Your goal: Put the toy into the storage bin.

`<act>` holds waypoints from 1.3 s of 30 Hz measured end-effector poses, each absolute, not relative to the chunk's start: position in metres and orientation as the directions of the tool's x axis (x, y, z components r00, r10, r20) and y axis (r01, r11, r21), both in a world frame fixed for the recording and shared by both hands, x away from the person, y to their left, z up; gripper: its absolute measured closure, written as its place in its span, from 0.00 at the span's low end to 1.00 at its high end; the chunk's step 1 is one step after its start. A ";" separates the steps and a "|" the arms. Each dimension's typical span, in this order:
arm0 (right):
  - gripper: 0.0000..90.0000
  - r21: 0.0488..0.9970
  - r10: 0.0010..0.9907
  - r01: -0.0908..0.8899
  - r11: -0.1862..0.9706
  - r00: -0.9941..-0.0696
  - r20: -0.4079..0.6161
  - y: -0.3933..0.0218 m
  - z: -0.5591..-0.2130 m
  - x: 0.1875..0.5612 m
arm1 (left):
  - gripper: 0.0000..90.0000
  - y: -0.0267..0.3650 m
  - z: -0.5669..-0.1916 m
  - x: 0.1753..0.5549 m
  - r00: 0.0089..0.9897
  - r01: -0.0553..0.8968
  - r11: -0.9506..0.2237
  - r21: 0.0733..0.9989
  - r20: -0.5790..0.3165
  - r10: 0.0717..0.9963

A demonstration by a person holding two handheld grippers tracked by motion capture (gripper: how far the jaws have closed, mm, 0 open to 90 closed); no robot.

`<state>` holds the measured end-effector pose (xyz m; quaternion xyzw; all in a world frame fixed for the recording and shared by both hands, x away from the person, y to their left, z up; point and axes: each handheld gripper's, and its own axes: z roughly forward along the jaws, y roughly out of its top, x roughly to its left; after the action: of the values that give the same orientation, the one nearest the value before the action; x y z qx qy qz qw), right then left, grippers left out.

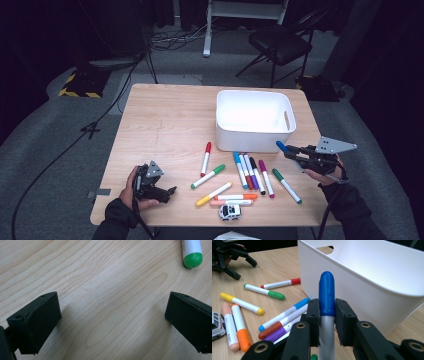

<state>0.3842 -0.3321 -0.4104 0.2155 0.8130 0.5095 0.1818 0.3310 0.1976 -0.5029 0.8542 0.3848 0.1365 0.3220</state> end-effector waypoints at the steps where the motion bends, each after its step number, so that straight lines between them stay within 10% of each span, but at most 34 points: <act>1: 0.83 0.907 0.536 0.165 0.388 -0.841 -0.076 -0.332 -0.410 0.384 | 0.01 0.198 -0.503 0.331 0.667 0.570 -0.496 0.655 -0.015 0.745; 39: 0.83 0.927 0.513 0.061 0.369 -0.845 -0.149 -0.318 -0.343 0.389 | 0.01 0.198 -0.503 0.331 0.667 0.569 -0.497 0.656 -0.014 0.745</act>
<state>0.3886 -0.3181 -0.3433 0.1793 0.7997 0.5322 0.2125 0.3311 0.1976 -0.5029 0.8542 0.3846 0.1368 0.3221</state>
